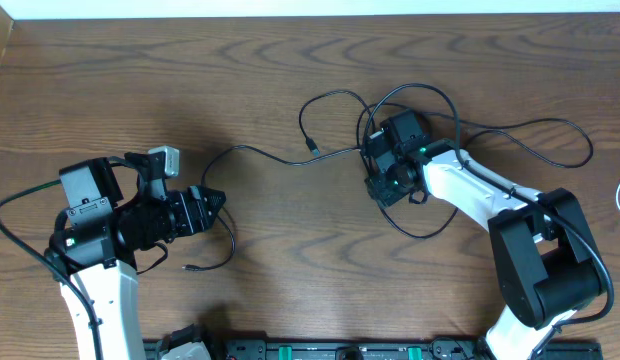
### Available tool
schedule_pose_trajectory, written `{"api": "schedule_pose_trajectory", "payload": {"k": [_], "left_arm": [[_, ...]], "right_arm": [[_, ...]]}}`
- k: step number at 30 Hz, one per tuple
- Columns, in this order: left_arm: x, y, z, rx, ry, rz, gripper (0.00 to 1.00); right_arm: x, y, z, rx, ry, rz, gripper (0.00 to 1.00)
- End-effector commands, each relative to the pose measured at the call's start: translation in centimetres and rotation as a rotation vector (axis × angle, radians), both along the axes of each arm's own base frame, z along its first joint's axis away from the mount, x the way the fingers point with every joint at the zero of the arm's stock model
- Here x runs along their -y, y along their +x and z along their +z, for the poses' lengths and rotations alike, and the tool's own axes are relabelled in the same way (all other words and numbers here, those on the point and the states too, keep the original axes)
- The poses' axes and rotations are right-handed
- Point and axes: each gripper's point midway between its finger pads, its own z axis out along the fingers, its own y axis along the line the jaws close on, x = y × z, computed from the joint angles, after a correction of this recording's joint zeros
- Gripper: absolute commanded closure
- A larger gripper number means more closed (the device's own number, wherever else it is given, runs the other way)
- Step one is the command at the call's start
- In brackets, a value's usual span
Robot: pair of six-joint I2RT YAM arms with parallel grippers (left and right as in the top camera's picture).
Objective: Untangle cables
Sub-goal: 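Move the right gripper to the cable loop center and grasp a black cable, then pull the grasped black cable out to the right edge with the right gripper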
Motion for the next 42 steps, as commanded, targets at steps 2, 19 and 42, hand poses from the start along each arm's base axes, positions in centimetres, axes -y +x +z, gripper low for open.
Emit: {"api": "schedule_pose_trajectory", "payload": {"k": [2, 19, 42], "left_arm": [[0.1, 0.0, 0.2, 0.008, 0.002, -0.005, 0.36], [0.1, 0.0, 0.2, 0.008, 0.002, -0.005, 0.36], [0.1, 0.0, 0.2, 0.008, 0.002, -0.005, 0.36]], "right_arm": [[3.0, -1.5, -2.8, -0.037, -0.155, 0.011, 0.48], [0.9, -3.3, -3.4, -0.080, -0.067, 0.066, 0.61], [1.1, 0.1, 5.0, 0.004, -0.075, -0.022, 0.99]]}}
